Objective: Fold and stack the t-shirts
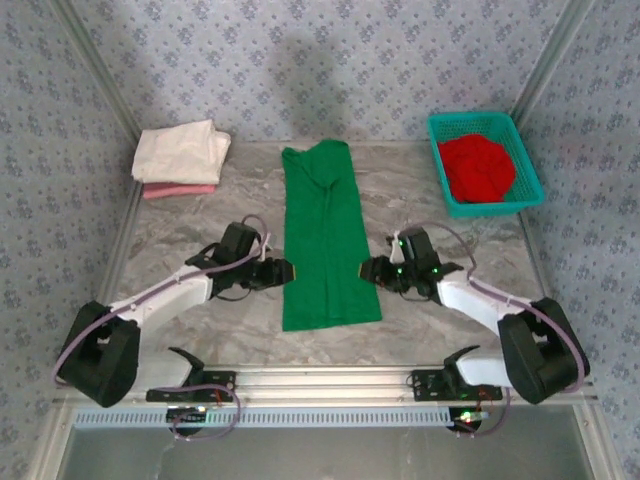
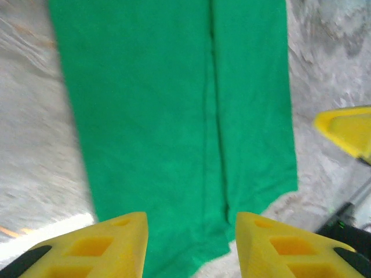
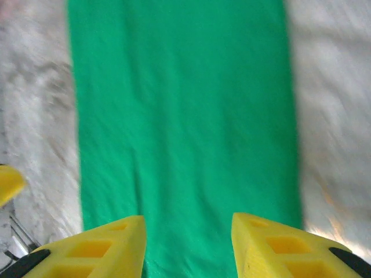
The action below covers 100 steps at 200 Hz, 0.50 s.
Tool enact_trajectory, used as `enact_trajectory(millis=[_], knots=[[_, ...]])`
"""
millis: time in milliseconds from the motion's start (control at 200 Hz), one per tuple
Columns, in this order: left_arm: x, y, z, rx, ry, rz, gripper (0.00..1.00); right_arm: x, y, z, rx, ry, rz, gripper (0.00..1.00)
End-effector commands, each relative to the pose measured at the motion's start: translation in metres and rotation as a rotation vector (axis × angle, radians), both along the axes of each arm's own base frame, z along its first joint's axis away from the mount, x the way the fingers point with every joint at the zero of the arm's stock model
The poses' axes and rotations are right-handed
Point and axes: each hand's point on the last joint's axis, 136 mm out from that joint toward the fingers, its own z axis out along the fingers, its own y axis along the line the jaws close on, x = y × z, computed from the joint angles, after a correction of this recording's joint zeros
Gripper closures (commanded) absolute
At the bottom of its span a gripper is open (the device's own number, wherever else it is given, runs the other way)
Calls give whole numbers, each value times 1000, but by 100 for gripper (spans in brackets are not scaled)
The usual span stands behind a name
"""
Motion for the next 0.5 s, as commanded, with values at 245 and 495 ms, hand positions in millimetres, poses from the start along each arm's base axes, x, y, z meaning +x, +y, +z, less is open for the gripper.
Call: enact_trajectory(millis=[245,495], knots=[[-69,3,-30,119,205,-35,56,-43,-25,-10,3,67,-12,52],[-84,23,-42,149,242,35,53,-57,-28,-29,-13,137,28,49]])
